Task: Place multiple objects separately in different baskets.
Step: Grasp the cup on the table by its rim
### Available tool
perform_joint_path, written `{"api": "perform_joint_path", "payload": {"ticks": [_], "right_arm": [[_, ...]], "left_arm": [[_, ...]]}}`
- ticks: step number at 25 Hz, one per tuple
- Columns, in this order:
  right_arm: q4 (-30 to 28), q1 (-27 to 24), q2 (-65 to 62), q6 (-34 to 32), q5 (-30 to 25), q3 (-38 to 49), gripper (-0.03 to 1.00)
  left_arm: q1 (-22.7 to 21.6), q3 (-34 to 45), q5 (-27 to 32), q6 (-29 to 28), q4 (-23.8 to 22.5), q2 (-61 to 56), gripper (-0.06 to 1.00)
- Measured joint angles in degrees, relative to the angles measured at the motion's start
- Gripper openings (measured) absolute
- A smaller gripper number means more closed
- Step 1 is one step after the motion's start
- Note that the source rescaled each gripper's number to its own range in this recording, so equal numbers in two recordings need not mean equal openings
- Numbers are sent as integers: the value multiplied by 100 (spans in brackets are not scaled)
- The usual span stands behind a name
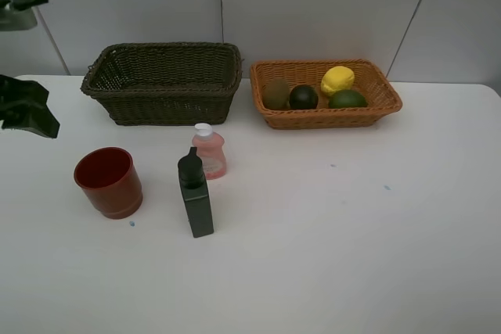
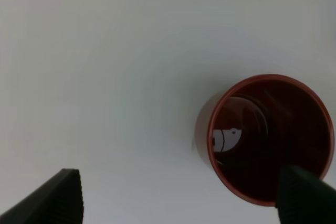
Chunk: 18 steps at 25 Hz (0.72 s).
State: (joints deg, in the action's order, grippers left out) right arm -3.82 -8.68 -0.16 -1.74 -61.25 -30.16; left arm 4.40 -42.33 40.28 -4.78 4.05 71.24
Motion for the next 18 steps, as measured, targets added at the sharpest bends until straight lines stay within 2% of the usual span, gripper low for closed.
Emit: {"api": "perform_joint_path", "payload": {"ticks": [5,11,18], "right_arm": [[0,0,0,0,0,0,100],[0,0,0,0,0,0,100],[0,0,0,0,0,0,100]], "left_arm": [[41,323,-618,93,153,331,95],[537,330,-1140,95,279,946,95],[892,330,-1507,-57,420,1744,94]]}}
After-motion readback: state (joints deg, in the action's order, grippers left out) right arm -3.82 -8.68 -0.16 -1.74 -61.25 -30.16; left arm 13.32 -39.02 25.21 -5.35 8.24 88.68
